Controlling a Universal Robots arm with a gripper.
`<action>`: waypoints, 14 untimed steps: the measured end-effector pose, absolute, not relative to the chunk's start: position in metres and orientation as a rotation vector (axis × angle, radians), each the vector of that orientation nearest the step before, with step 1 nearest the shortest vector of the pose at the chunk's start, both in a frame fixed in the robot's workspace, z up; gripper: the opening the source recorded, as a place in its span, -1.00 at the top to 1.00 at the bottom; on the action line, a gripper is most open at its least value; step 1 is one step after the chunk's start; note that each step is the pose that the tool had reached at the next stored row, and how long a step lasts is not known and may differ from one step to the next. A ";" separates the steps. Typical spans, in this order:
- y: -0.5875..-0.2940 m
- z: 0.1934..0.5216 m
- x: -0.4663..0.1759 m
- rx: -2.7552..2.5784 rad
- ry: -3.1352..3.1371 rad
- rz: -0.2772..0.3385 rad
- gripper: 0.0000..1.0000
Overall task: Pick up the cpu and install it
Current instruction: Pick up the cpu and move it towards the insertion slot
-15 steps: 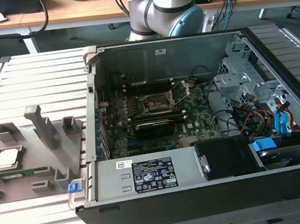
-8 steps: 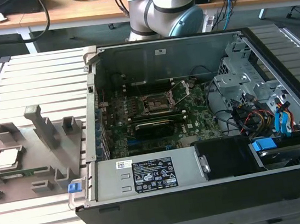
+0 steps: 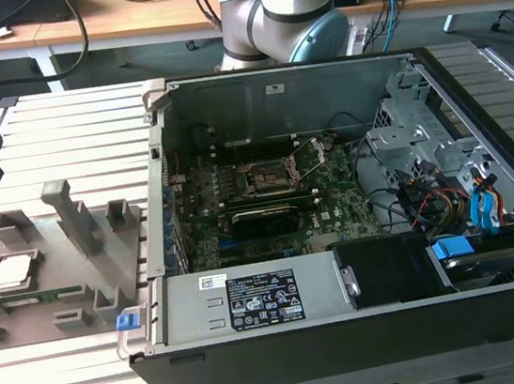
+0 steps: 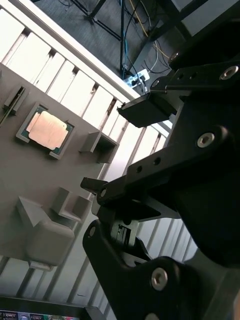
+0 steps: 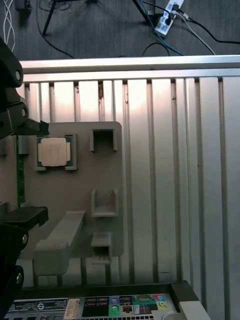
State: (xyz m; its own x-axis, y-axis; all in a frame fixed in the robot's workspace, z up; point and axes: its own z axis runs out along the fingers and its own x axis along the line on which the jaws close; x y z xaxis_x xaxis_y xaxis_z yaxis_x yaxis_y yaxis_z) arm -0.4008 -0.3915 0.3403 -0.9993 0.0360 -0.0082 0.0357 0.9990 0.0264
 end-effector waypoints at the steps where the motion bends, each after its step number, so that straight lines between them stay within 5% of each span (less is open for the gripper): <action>1: -0.392 0.339 -0.401 0.056 3.132 0.041 -0.36; 14: -0.392 0.322 -0.401 0.056 3.132 0.041 -0.36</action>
